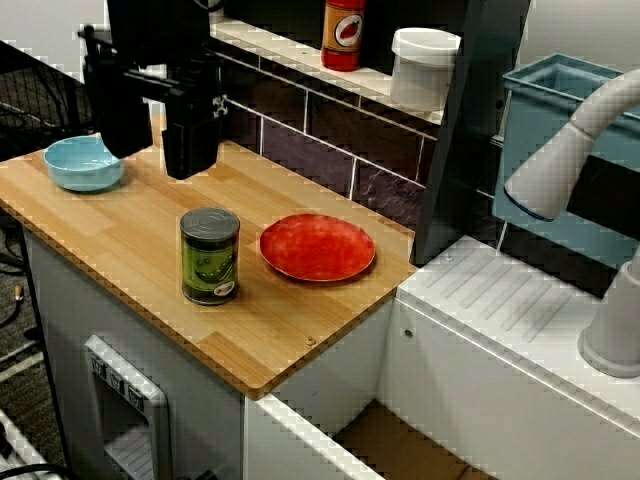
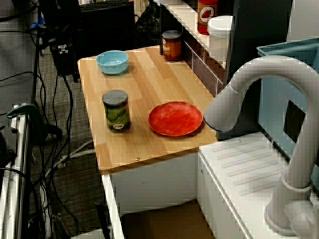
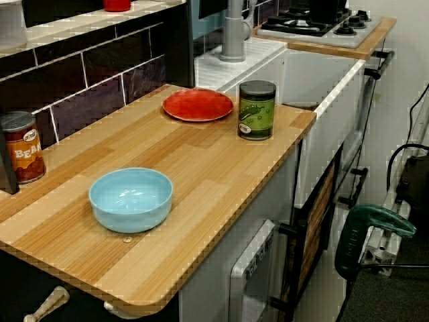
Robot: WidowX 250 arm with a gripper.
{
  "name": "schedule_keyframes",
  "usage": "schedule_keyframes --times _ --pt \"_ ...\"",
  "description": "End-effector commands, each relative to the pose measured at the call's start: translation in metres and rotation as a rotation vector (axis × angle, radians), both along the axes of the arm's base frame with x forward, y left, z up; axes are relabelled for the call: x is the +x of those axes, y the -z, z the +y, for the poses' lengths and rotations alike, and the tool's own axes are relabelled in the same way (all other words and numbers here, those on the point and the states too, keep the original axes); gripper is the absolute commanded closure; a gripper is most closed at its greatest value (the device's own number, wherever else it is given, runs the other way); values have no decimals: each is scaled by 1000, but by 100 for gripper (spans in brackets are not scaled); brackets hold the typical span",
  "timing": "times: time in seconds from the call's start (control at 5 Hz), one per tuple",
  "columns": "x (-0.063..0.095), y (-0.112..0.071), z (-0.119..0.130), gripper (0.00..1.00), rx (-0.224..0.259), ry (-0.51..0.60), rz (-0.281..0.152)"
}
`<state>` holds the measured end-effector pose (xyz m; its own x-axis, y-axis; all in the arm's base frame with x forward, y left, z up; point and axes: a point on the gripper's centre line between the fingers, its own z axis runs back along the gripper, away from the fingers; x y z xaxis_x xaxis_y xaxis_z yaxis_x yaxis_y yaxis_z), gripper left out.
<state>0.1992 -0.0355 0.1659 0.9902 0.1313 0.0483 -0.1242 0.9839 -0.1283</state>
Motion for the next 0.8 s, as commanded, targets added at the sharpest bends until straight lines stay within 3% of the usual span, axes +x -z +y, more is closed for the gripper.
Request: schedule_keyframes --times 0.0,0.2,0.4,0.6 --pt "-1 20 -3 0 19 18 -53" --pt "-5 27 -6 0 4 -44 -70" --pt "-5 33 -12 0 -7 -17 -67" --pt "2 35 -19 0 -52 37 -42"
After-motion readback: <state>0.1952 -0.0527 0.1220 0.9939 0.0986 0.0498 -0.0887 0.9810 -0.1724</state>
